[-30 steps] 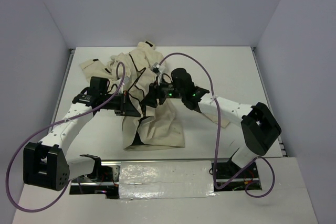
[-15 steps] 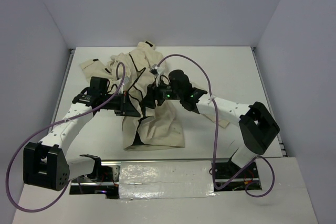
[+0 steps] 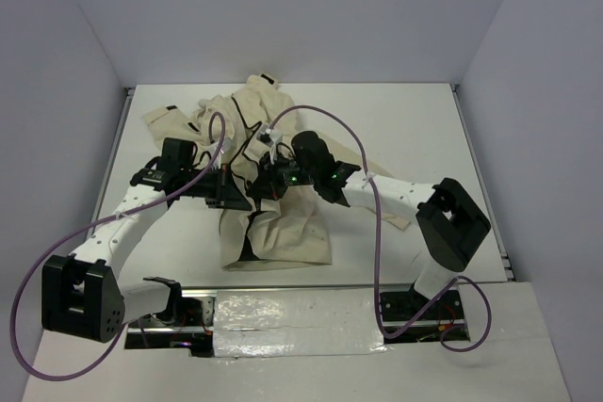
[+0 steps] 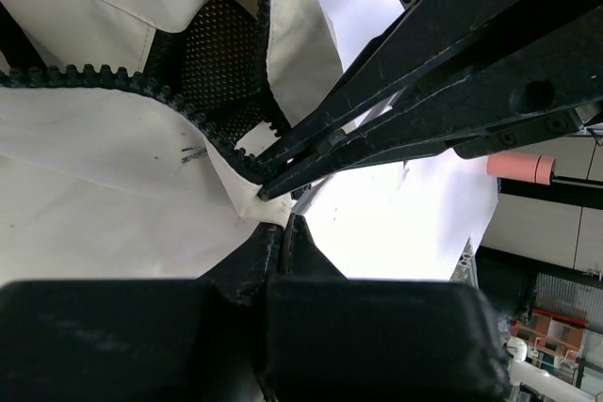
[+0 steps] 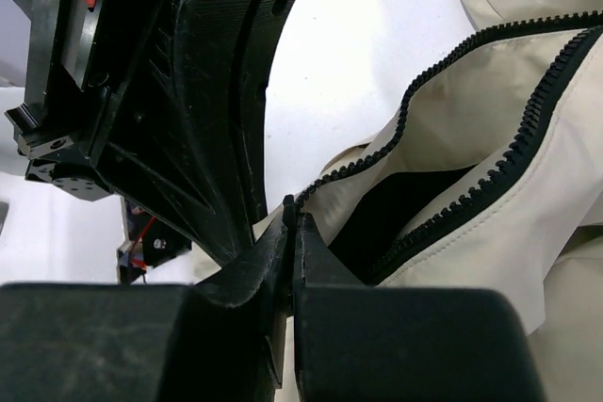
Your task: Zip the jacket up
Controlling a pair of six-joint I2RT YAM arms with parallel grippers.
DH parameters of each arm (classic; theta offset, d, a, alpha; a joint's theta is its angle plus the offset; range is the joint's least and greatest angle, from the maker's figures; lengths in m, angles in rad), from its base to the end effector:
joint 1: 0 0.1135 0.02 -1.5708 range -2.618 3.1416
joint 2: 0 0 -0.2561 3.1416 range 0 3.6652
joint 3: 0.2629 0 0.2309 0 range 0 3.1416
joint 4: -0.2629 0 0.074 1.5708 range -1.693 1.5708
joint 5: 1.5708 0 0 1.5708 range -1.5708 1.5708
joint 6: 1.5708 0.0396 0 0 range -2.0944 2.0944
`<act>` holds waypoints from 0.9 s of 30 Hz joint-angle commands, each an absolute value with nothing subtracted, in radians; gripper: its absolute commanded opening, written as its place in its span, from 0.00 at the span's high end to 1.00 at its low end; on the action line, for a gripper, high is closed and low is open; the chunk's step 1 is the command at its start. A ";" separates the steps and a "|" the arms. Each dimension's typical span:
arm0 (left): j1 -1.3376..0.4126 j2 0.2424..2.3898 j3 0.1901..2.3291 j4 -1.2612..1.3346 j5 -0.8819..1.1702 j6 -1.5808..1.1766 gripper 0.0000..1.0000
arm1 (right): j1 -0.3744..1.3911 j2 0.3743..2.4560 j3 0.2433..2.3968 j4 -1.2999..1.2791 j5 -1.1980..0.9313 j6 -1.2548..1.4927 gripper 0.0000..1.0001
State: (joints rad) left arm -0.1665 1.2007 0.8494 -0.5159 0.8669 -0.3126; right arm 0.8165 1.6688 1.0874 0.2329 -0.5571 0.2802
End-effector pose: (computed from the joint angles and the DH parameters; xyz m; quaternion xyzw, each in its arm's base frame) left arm 0.2138 -0.0665 0.2559 0.0822 0.8602 -0.4572 0.2102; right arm 0.2350 0.2807 0.2593 -0.3608 0.7175 0.4798 0.3534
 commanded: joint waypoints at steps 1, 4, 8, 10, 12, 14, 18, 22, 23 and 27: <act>-0.163 1.193 0.884 -0.502 0.888 -0.299 1.00 | 0.818 1.637 1.114 0.261 -0.538 0.264 0.97; -0.163 1.195 0.887 -0.499 0.888 -0.301 1.00 | 0.818 1.629 1.106 0.273 -0.534 0.264 0.99; -0.163 1.197 0.882 -0.483 0.897 -0.313 0.90 | 0.818 1.621 1.078 0.320 -0.526 0.281 1.00; -0.163 1.197 0.870 -0.466 0.903 -0.325 0.76 | 0.818 1.621 1.068 0.359 -0.546 0.297 1.00; -0.163 1.195 0.856 -0.436 0.907 -0.345 0.61 | 0.818 1.624 1.065 0.386 -0.569 0.314 1.00; -0.163 1.196 0.845 -0.408 0.907 -0.359 0.58 | 0.818 1.626 1.058 0.405 -0.577 0.324 1.00; -0.163 1.200 0.824 -0.350 0.907 -0.397 0.67 | 0.818 1.623 1.049 0.423 -0.589 0.334 1.00; -0.164 1.198 0.822 -0.340 0.937 -0.390 0.90 | 0.811 1.618 1.040 0.437 -0.571 0.345 1.00; -0.164 1.198 0.824 -0.351 0.937 -0.381 0.94 | 0.810 1.617 1.034 0.455 -0.568 0.351 1.00; -0.164 1.198 0.841 -0.434 0.954 -0.319 1.00 | 0.799 1.623 1.043 0.460 -0.558 0.347 0.85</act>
State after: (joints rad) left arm -0.1627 1.2015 0.8207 -0.4046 0.8848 -0.3637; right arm 0.8062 1.6627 1.0378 0.3740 -0.5644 0.3531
